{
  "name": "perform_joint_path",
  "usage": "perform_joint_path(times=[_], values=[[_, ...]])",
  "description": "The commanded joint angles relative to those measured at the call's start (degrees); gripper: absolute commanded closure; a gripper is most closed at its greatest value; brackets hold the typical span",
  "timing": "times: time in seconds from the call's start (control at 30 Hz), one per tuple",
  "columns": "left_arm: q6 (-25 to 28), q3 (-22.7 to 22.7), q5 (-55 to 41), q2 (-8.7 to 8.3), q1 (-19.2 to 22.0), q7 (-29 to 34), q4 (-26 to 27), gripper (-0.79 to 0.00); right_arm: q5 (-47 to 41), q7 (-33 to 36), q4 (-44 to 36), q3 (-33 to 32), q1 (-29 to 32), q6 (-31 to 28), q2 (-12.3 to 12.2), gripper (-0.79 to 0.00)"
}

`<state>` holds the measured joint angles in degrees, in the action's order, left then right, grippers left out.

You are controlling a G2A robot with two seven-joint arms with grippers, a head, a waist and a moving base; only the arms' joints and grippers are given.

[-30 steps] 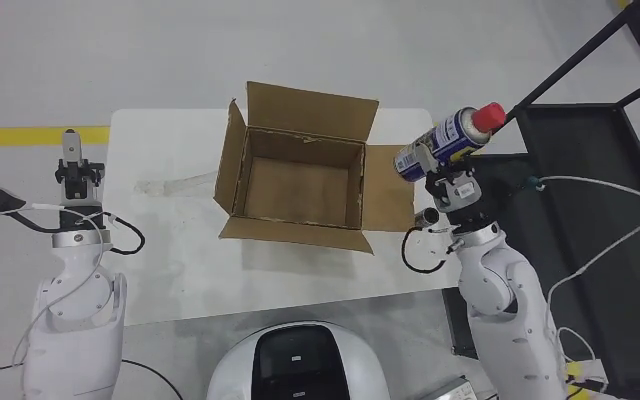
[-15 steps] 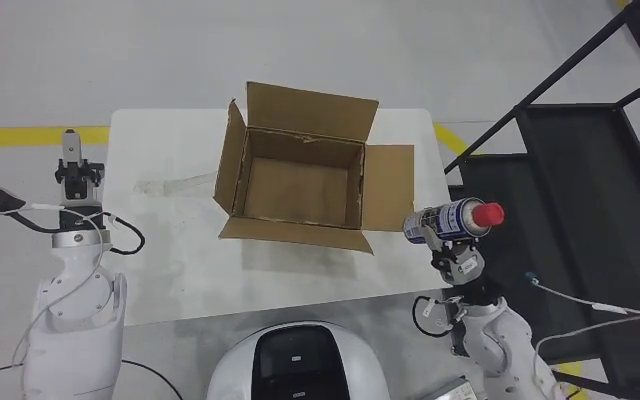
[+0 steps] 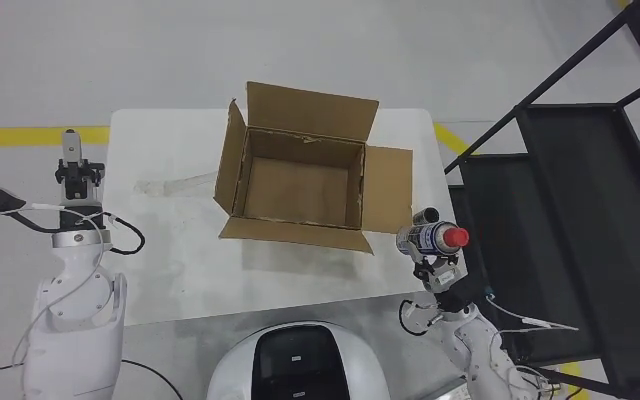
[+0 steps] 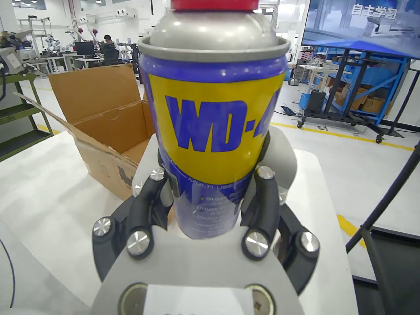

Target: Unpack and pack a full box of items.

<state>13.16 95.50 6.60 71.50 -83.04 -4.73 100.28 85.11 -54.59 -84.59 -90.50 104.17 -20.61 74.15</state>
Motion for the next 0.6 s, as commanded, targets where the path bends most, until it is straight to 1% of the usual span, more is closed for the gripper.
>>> perform_joint_path(times=[0.0, 0.17, 0.3, 0.47, 0.57], values=[[0.00, 0.00, 0.00, 0.00, 0.00, 0.00, 0.00, -0.785, 0.25, -1.39, 3.04, 0.47, -1.25, 1.30, 0.07, 0.000], [0.00, 0.00, 0.00, 0.00, 0.00, 0.00, 0.00, -0.785, 0.77, -3.41, 10.89, 1.51, -4.28, 3.64, 0.17, 0.000], [0.00, 0.00, 0.00, 0.00, 0.00, 0.00, 0.00, -0.785, 0.02, -3.92, 16.32, 2.99, -7.12, 3.93, 0.40, 0.000], [0.00, 0.00, 0.00, 0.00, 0.00, 0.00, 0.00, -0.785, -2.01, -4.50, 21.70, 5.04, -11.55, 5.09, 0.97, 0.000], [0.00, 0.00, 0.00, 0.00, 0.00, 0.00, 0.00, -0.785, -3.56, -3.66, 24.18, 6.00, -13.94, 6.00, 1.33, 0.000]])
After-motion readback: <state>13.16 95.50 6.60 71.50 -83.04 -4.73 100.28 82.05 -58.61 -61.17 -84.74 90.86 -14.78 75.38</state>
